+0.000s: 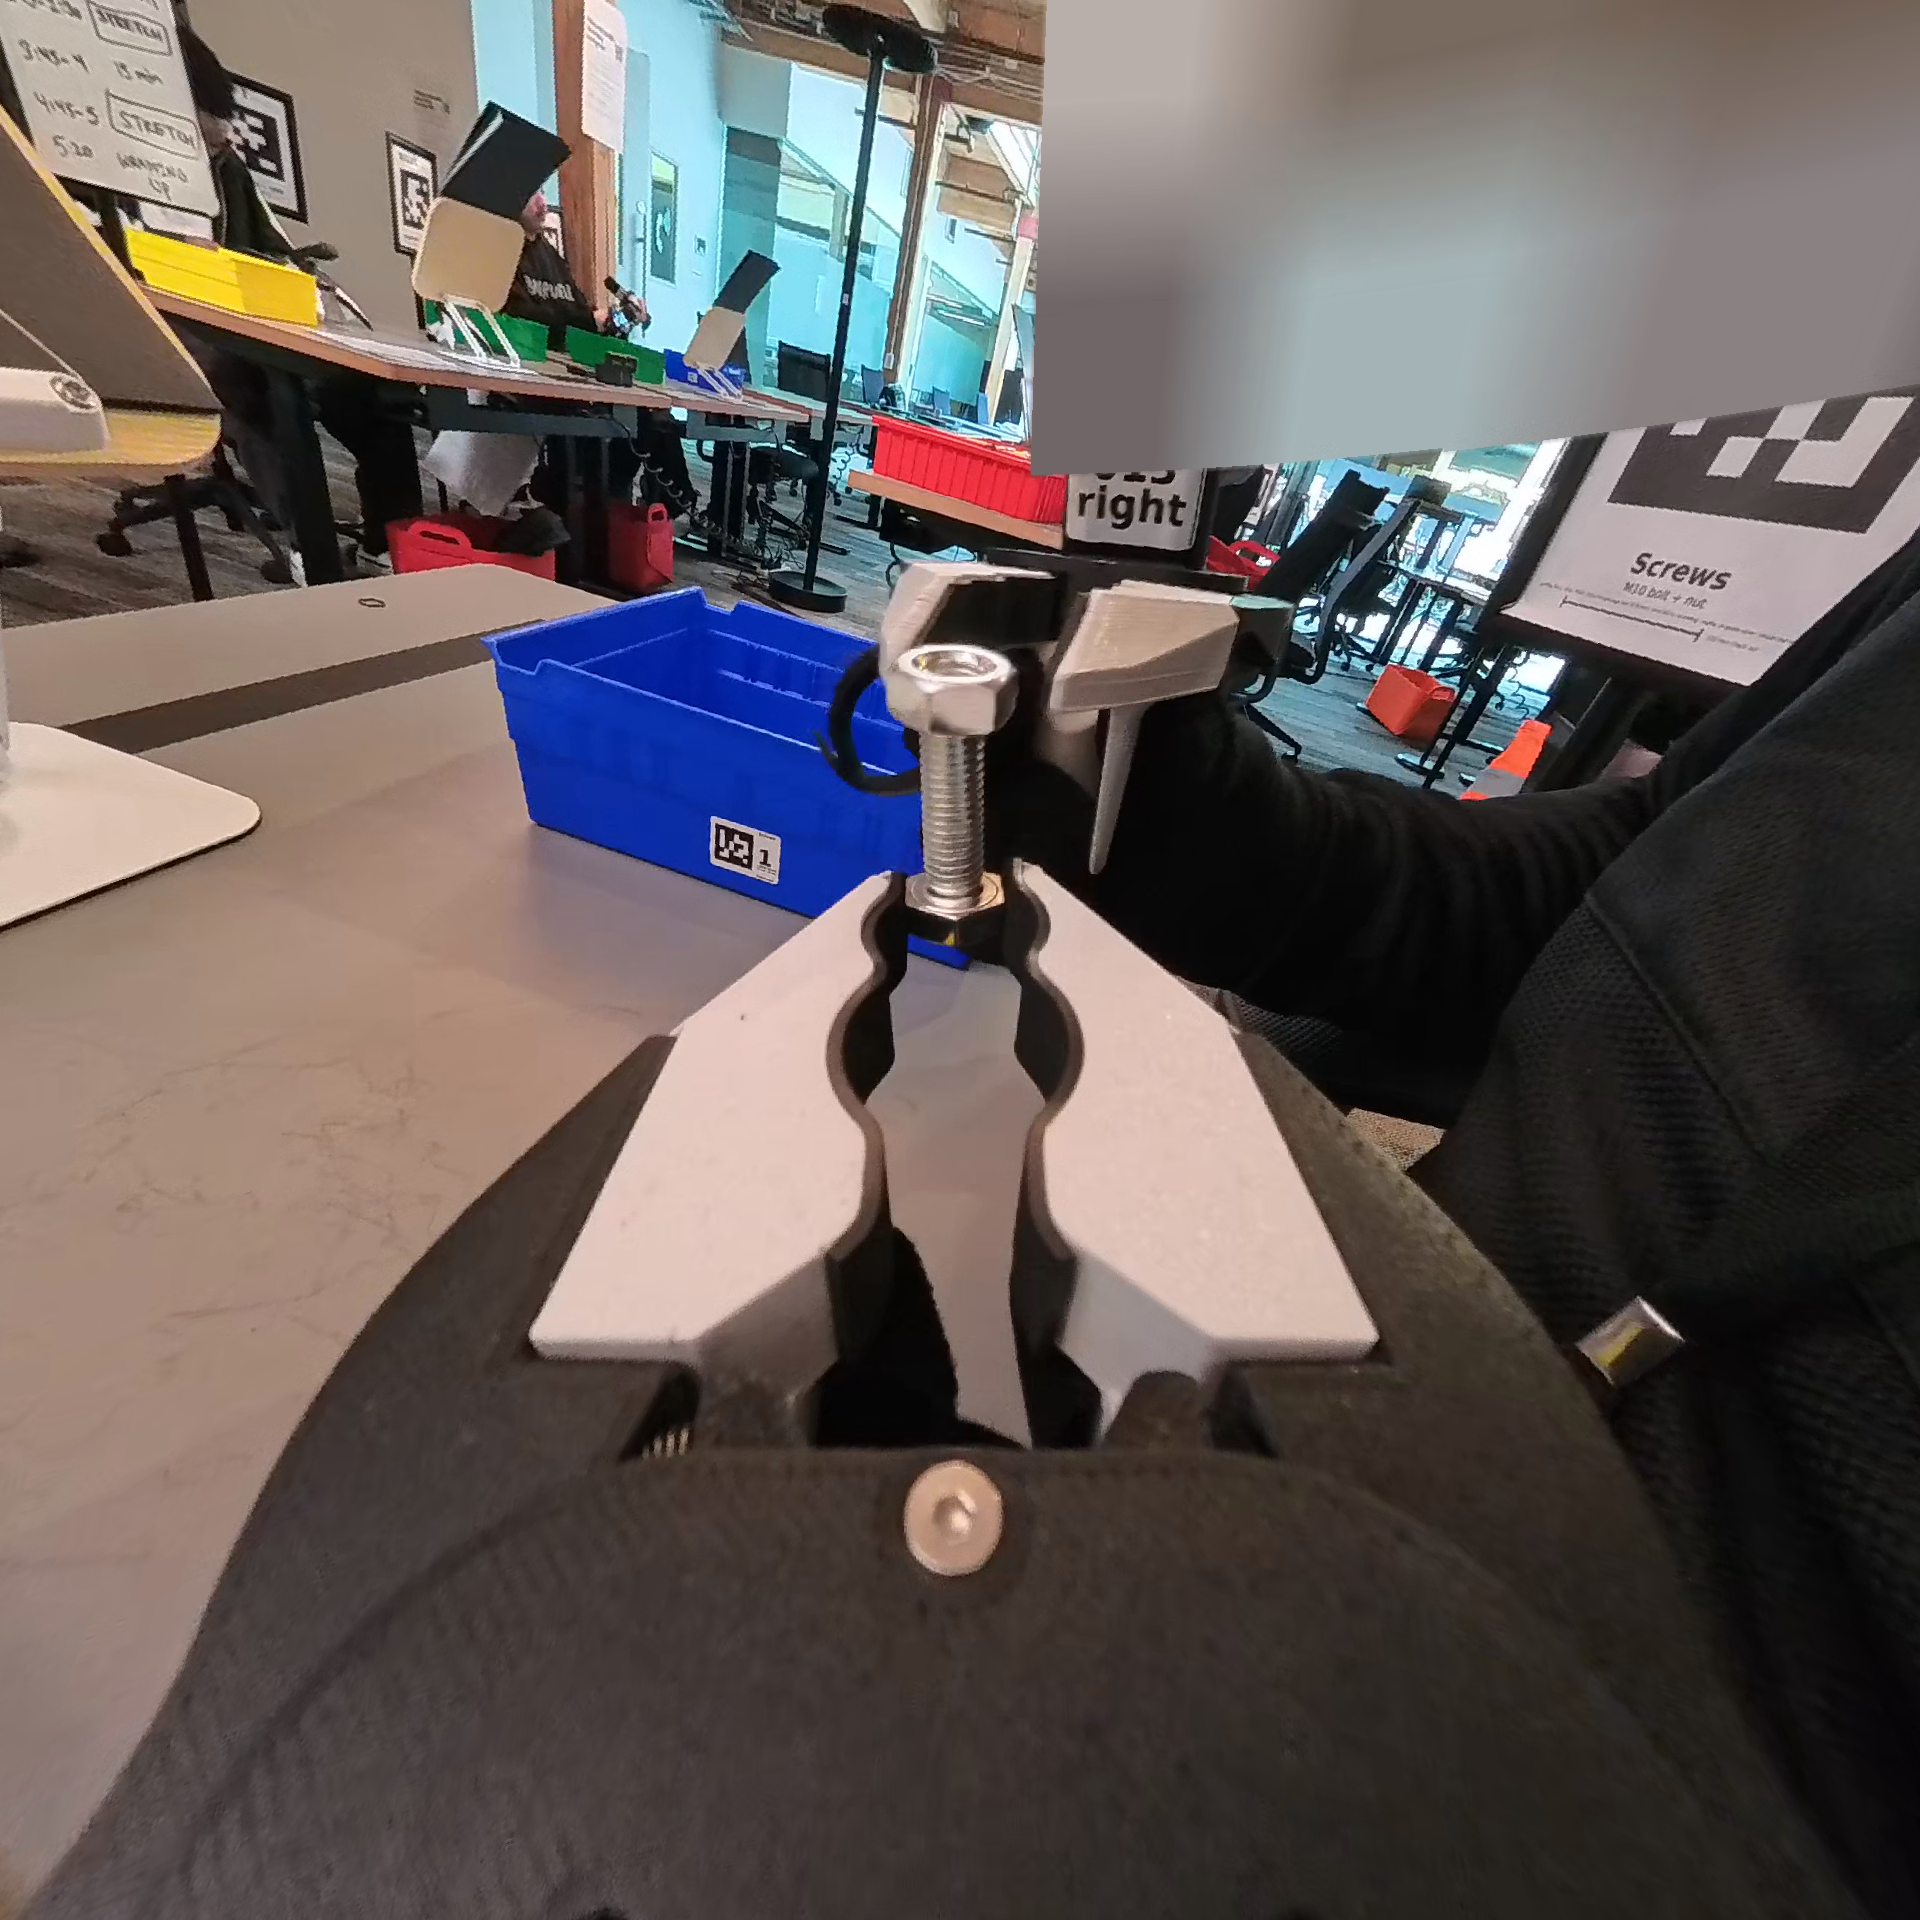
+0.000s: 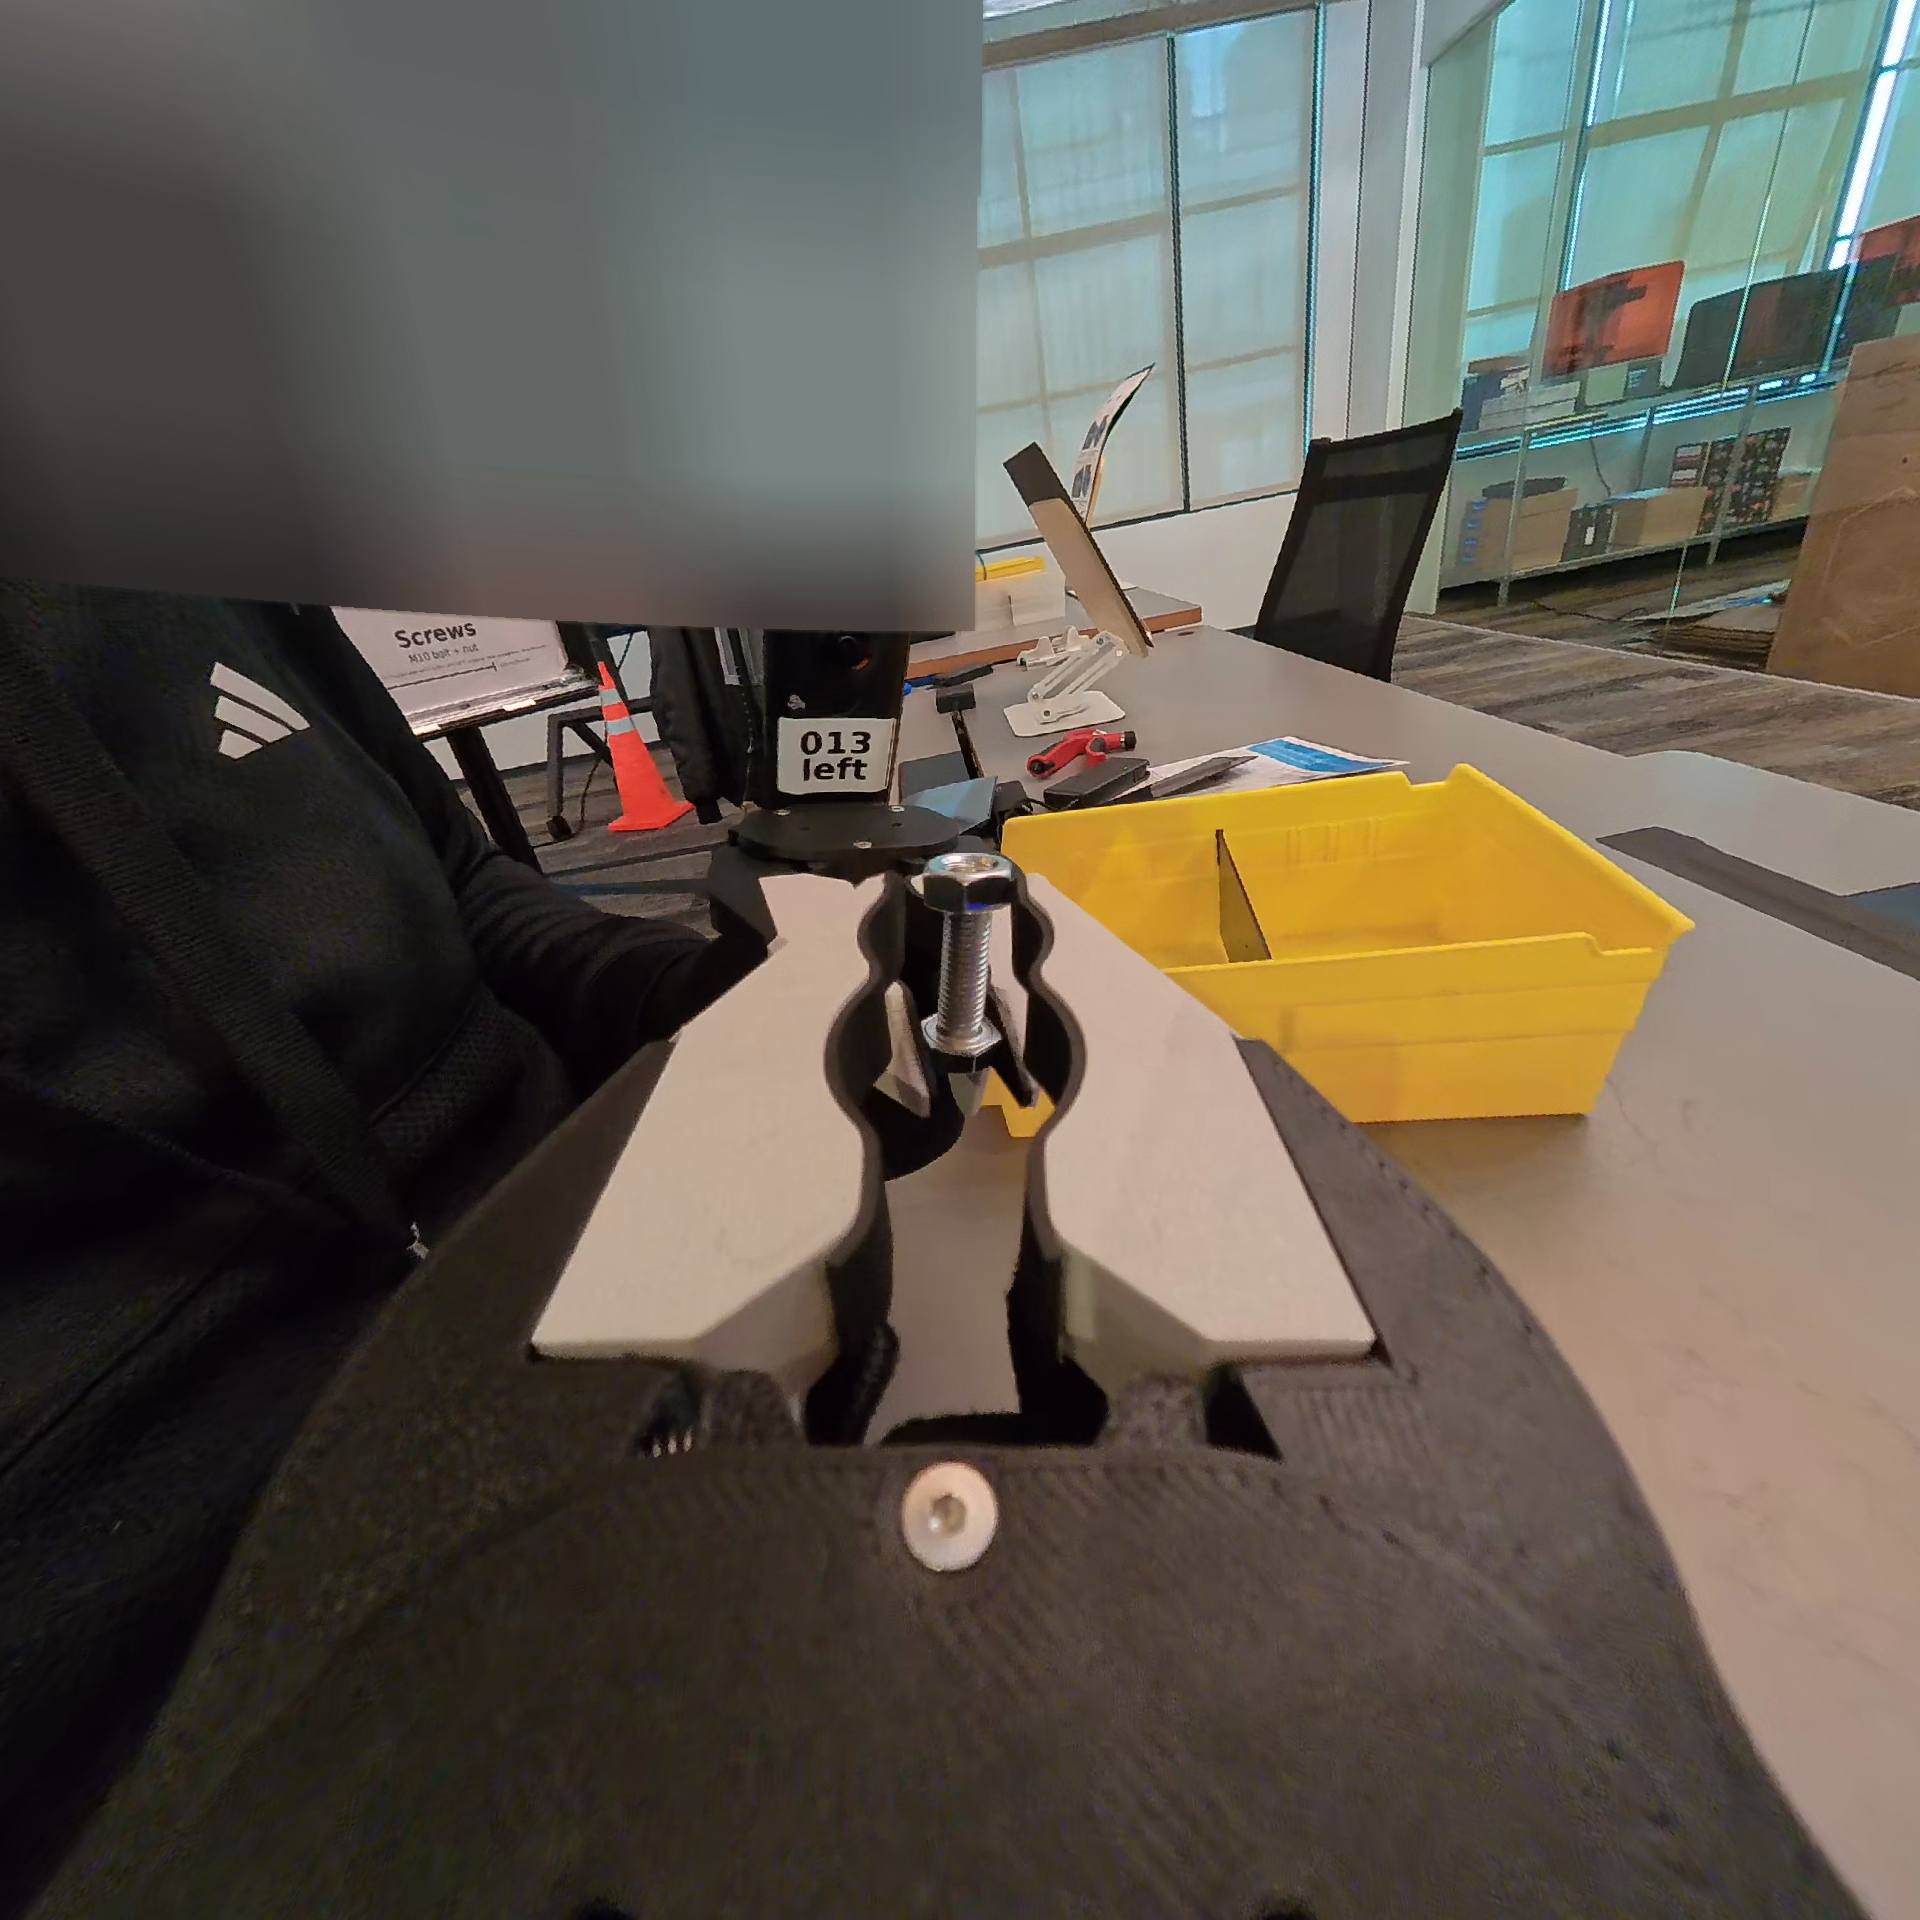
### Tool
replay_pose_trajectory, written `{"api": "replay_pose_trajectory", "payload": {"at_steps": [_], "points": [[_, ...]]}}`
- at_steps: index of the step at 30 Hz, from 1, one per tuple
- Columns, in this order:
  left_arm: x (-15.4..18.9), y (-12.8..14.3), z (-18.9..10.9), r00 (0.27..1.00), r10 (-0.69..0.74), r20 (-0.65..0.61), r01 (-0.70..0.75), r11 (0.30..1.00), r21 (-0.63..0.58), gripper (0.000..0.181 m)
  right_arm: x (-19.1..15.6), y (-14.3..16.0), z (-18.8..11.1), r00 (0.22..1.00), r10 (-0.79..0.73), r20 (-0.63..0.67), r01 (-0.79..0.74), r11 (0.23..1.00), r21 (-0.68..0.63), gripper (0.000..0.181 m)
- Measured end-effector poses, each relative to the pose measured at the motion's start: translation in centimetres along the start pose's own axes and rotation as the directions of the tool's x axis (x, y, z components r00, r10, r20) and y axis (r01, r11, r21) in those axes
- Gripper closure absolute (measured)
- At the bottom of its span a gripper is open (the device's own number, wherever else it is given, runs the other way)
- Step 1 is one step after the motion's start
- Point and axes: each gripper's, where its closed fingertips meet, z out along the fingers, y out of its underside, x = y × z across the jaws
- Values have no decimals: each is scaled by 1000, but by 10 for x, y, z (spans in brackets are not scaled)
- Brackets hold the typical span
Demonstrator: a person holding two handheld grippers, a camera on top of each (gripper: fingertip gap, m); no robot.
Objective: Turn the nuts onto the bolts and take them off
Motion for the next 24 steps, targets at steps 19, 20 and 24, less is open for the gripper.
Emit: {"api": "replay_pose_trajectory", "payload": {"at_steps": [19,20,24], "points": [[-6,7,3,999,30,32,-29,999,-46,165,0,4,0,1000,13,9,-13,1000,-12,149],[-7,8,3,999,30,35,-29,998,-48,165,0,4,-1,1000,13,8,-13,1000,-11,150],[-8,8,2,999,28,40,-26,999,-46,165,-1,4,-5,1000,12,10,-12,1000,-9,155]]}}
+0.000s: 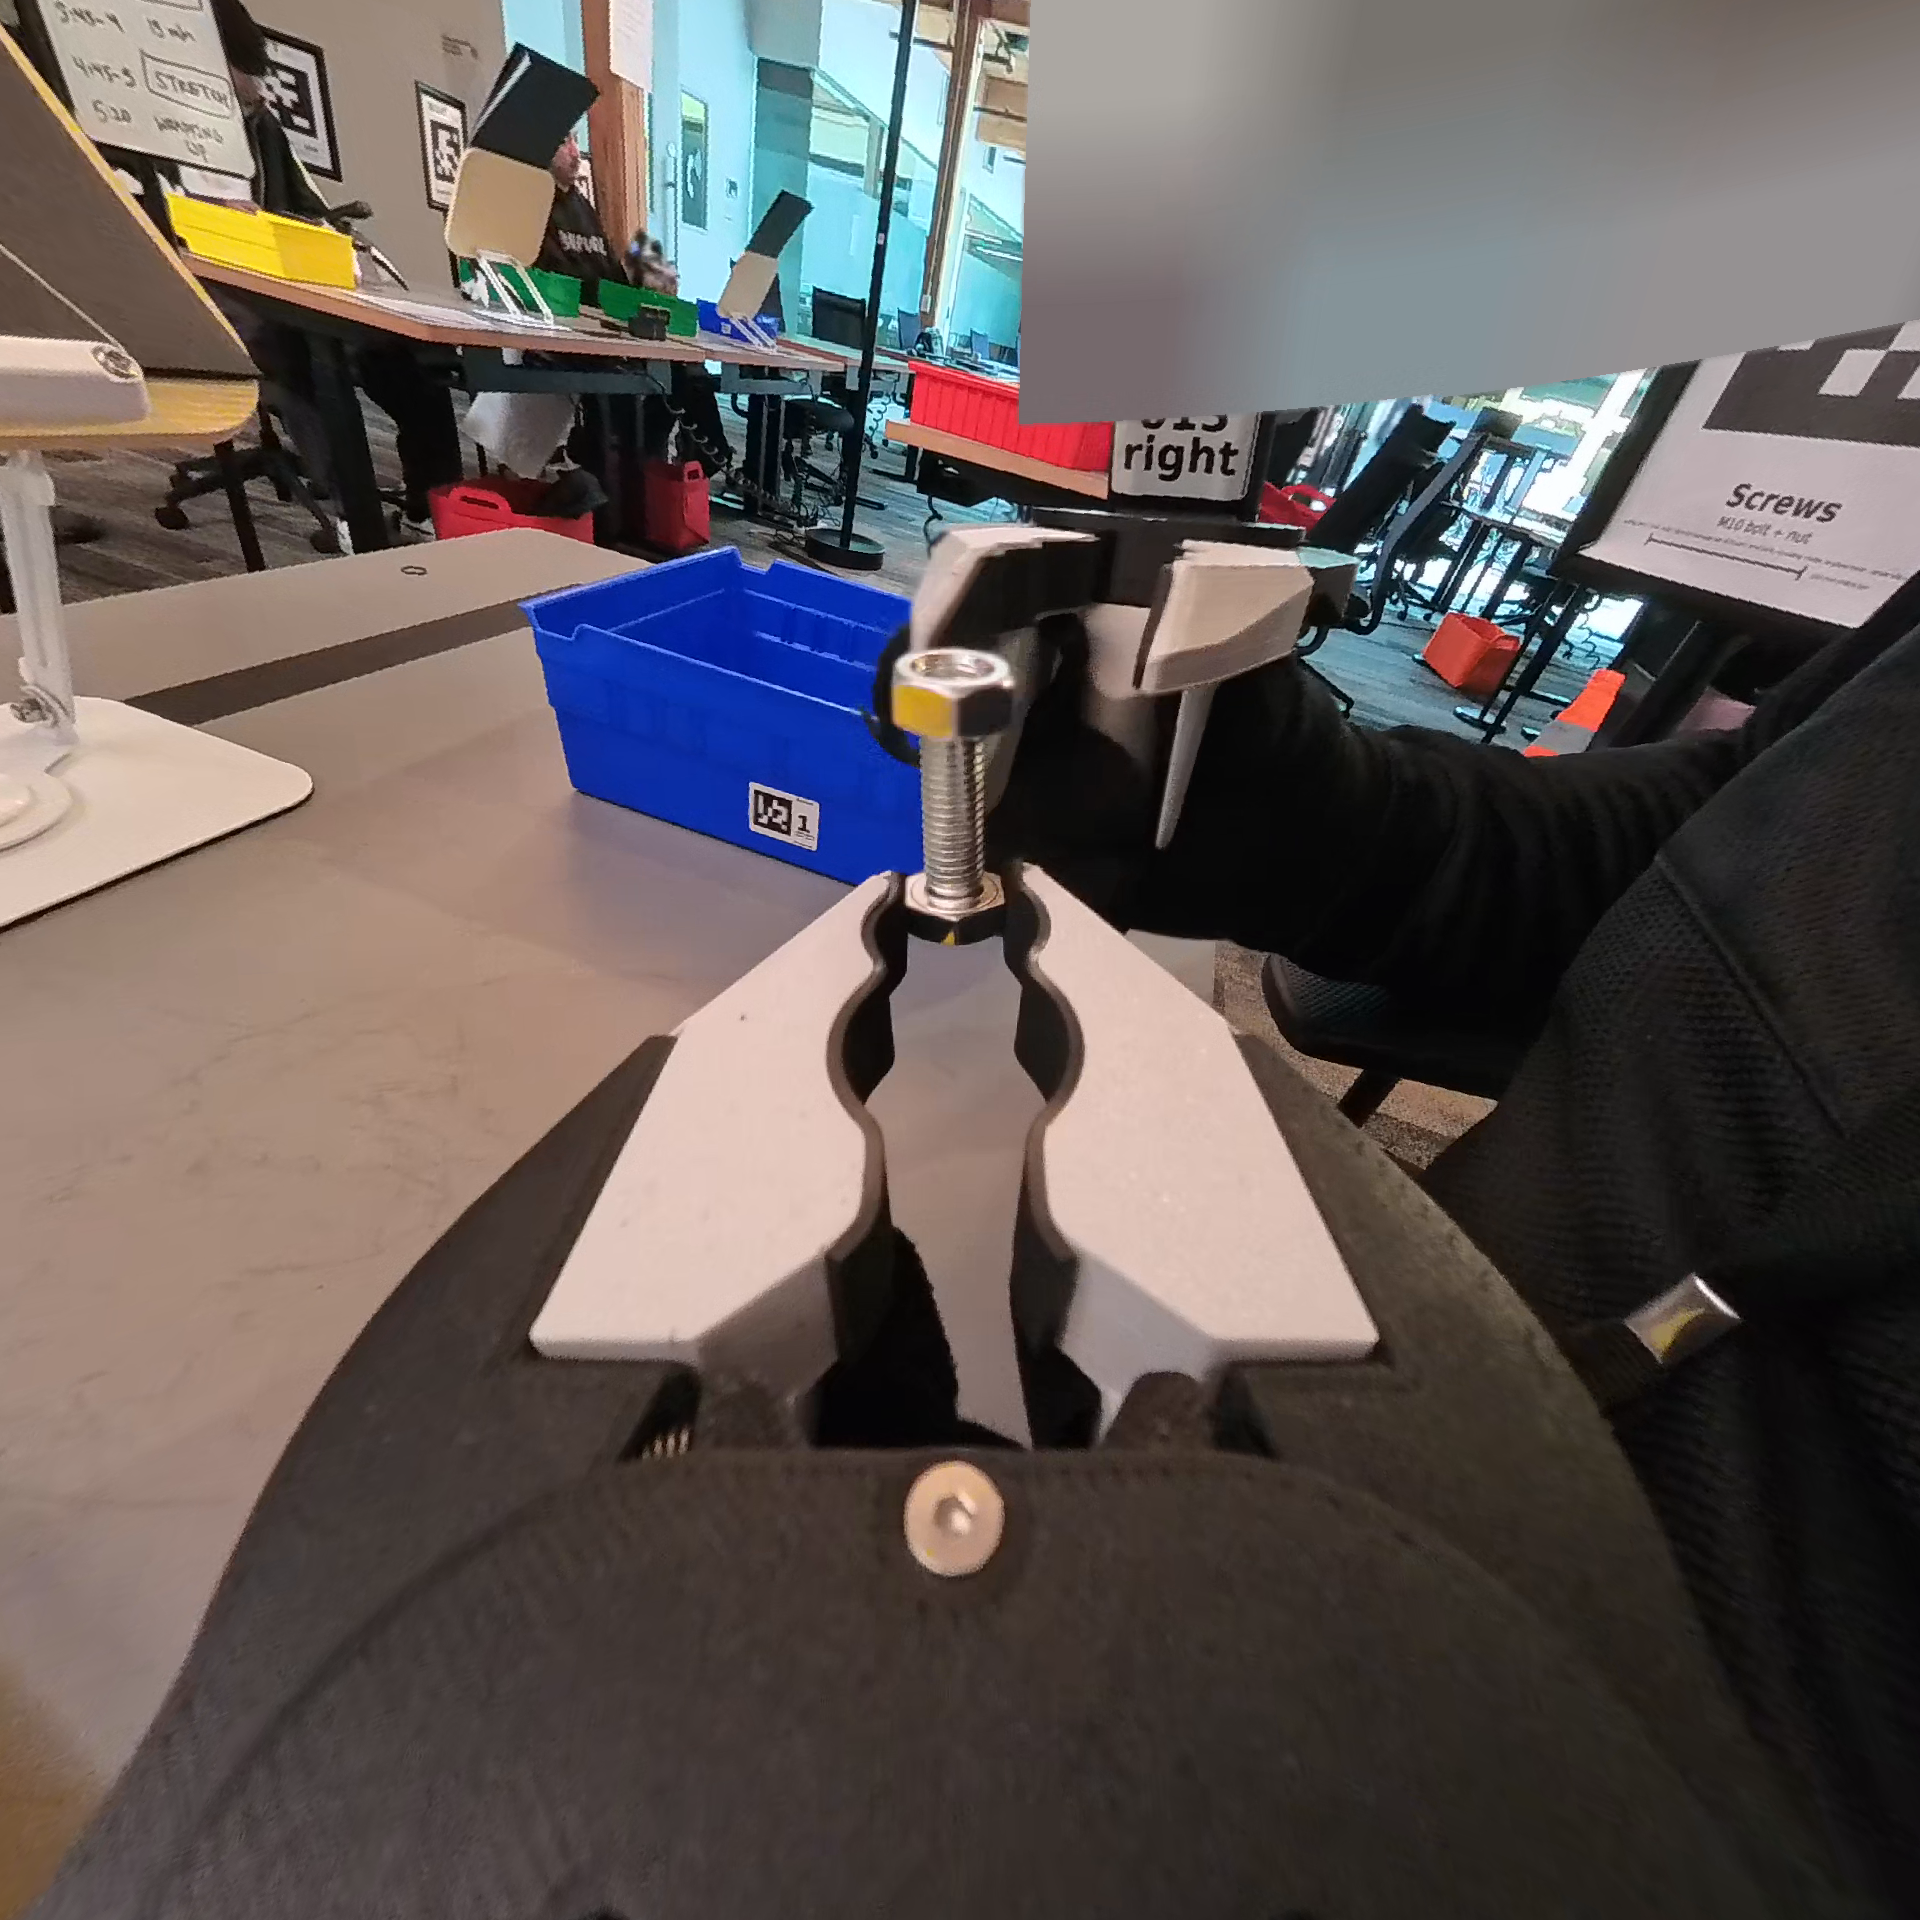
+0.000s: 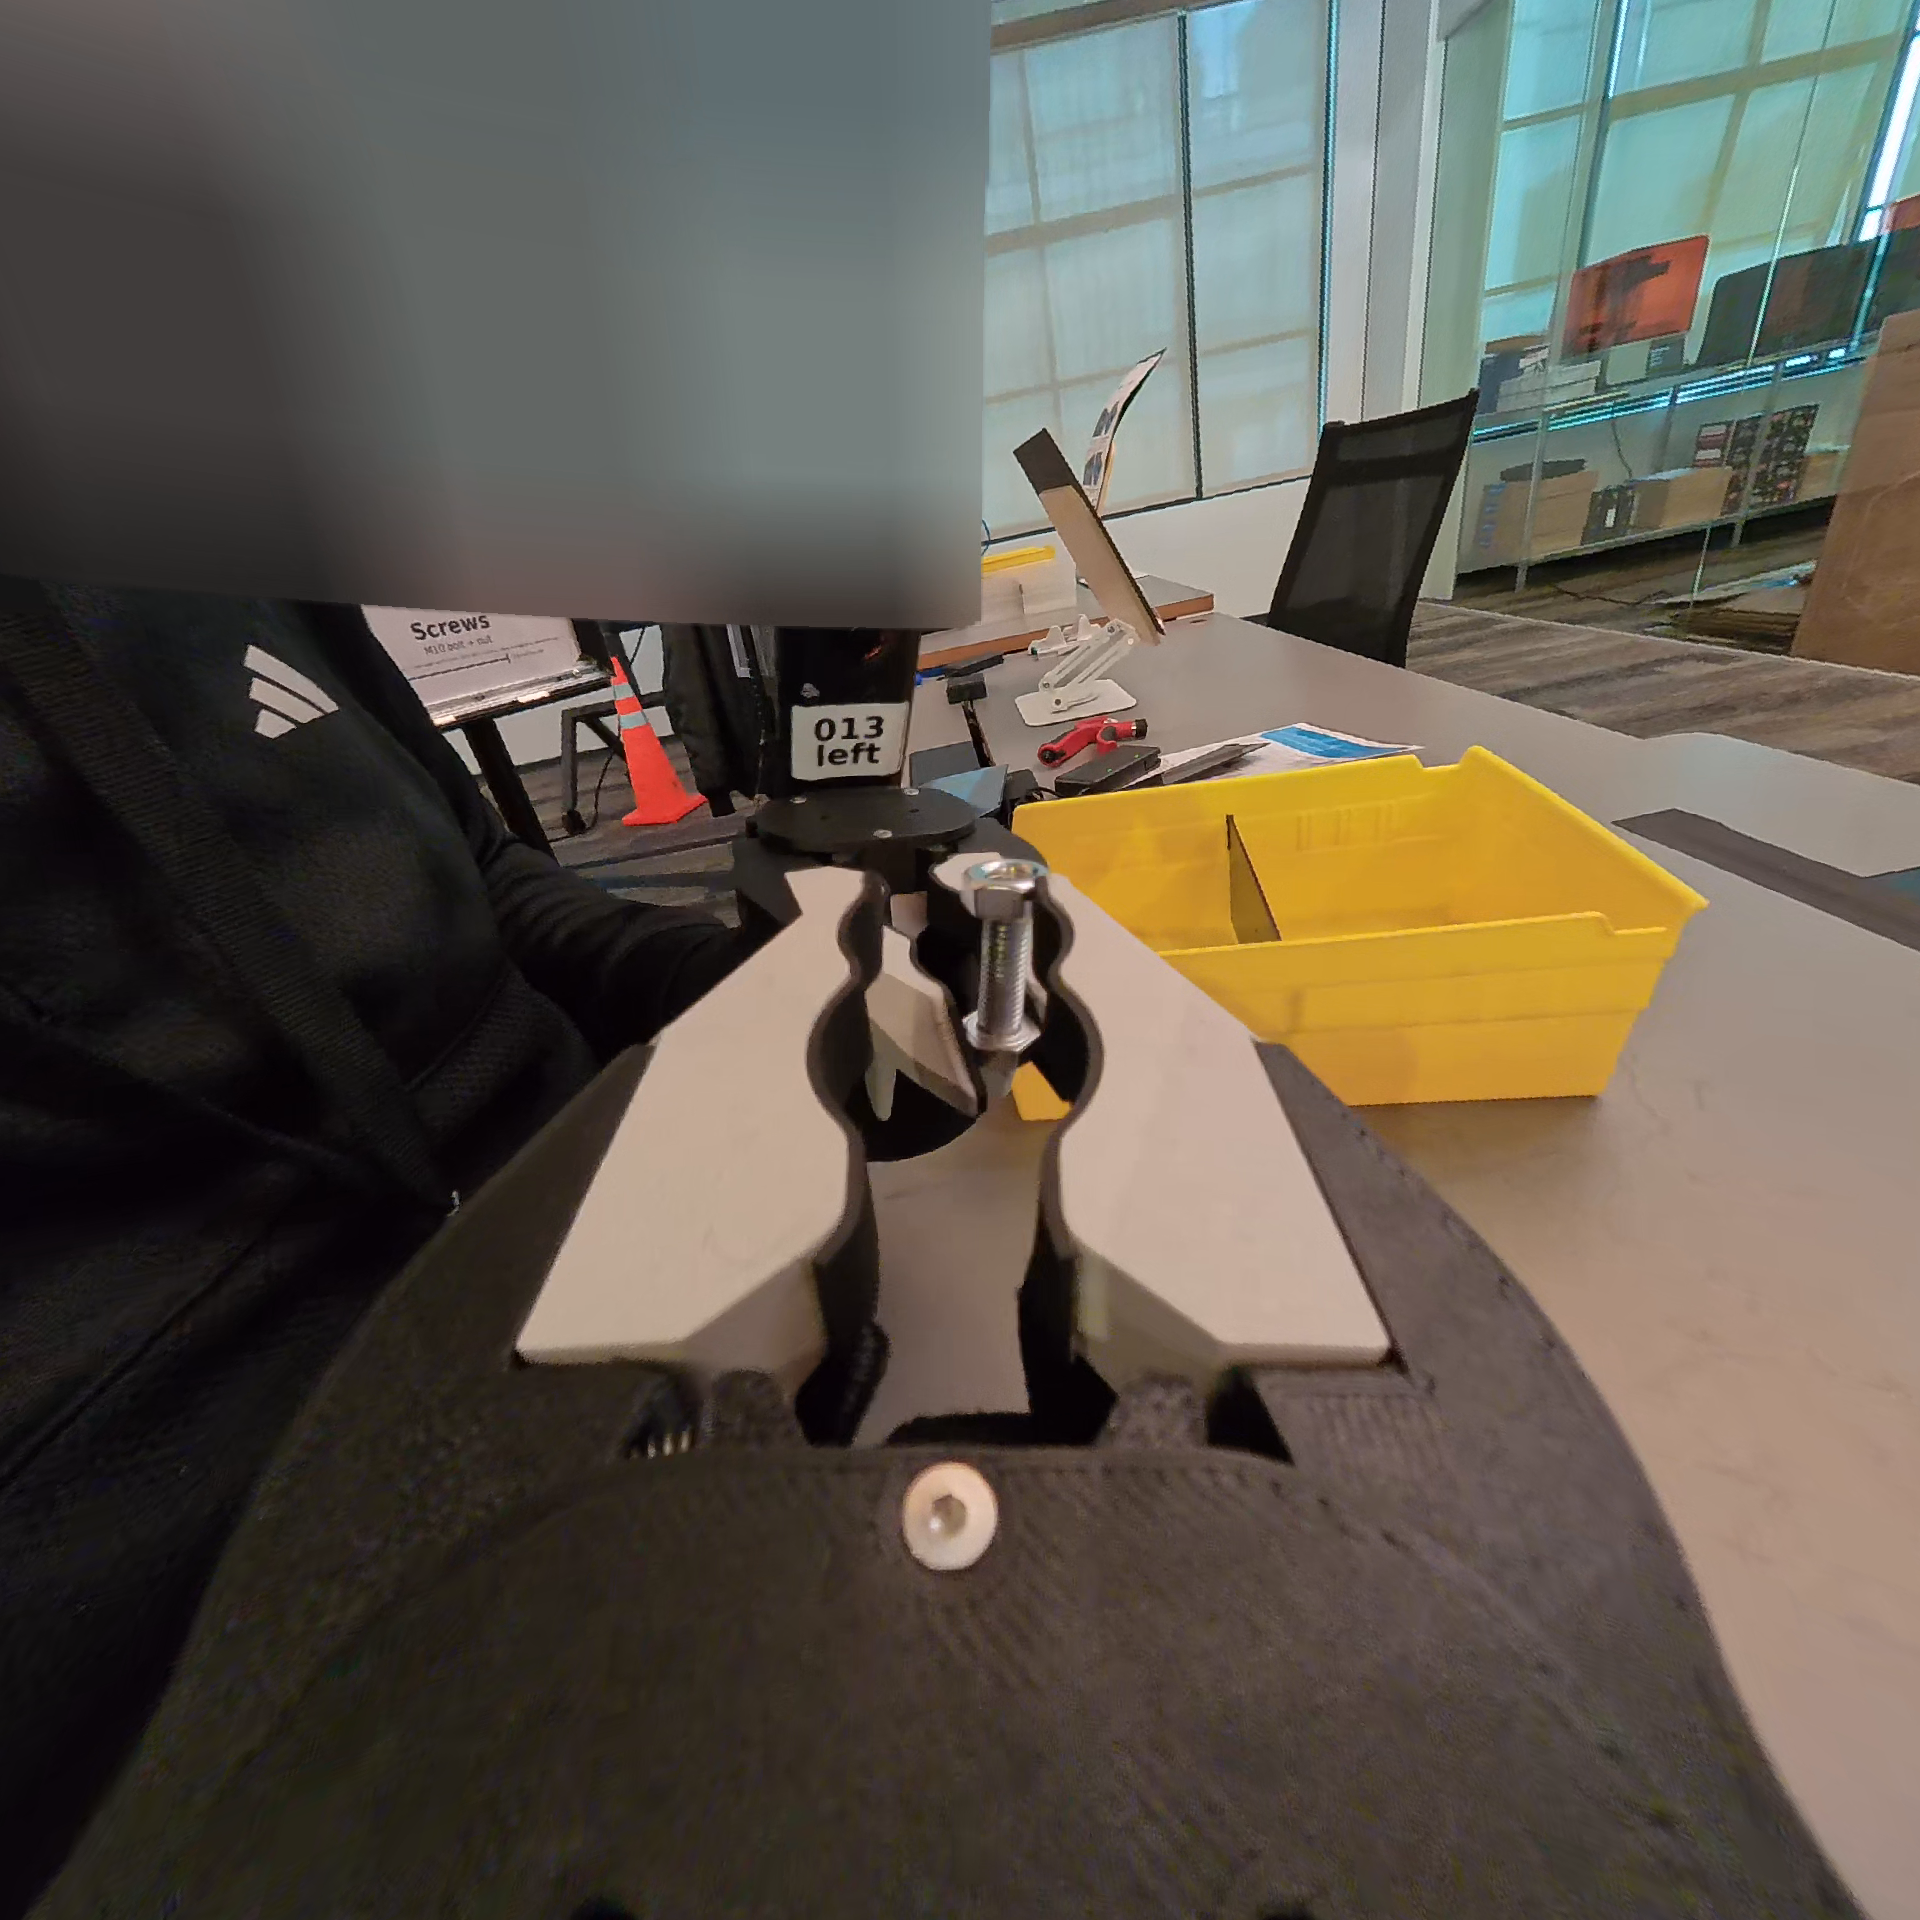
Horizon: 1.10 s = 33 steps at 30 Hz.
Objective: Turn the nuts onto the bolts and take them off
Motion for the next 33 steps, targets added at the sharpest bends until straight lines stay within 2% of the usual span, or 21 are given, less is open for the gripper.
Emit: {"api": "replay_pose_trajectory", "payload": {"at_steps": [2,6,9,13,16,17,18,19,22,26,27,32,33], "points": [[-1,0,0,1000,2,5,-2,1000,-1,165,-4,1,-3,1000,-4,25,4,1000,-7,171],[-2,1,0,1000,8,8,-8,1000,-5,165,0,0,-5,1000,11,6,-11,1000,14,160],[-2,1,0,1000,15,11,-15,1000,-7,165,4,1,1,999,31,-11,-31,999,10,139],[-3,0,-1,999,26,21,-26,1000,-11,165,1,3,5,999,37,9,-37,999,3,138],[-4,0,-1,999,26,27,-26,1000,-10,165,-2,2,2,1000,25,16,-25,1000,4,143],[-4,0,-2,999,27,28,-27,1000,-9,165,-4,1,1,999,22,23,-22,1000,6,148],[-5,-1,-2,999,26,30,-26,1000,-9,165,-8,1,-2,999,13,42,-14,1000,8,164],[-5,-1,-2,999,27,29,-26,1000,-9,165,-10,1,-3,999,5,51,-6,1000,7,166],[-5,0,-2,999,31,31,-30,999,-12,165,-3,2,-5,1000,7,13,-7,1000,2,156],[-4,0,-1,999,39,31,-38,999,-17,165,1,2,1,1000,30,2,-30,1000,1,131],[-4,0,-1,999,40,31,-39,999,-18,165,0,3,3,999,31,10,-31,1000,-3,131],[-4,-1,-2,999,42,34,-42,999,-16,165,-7,3,1,999,5,32,-5,1000,-3,141],[-5,-1,-2,998,42,36,-41,999,-16,165,-10,2,-1,998,-3,56,3,1000,4,158]]}}
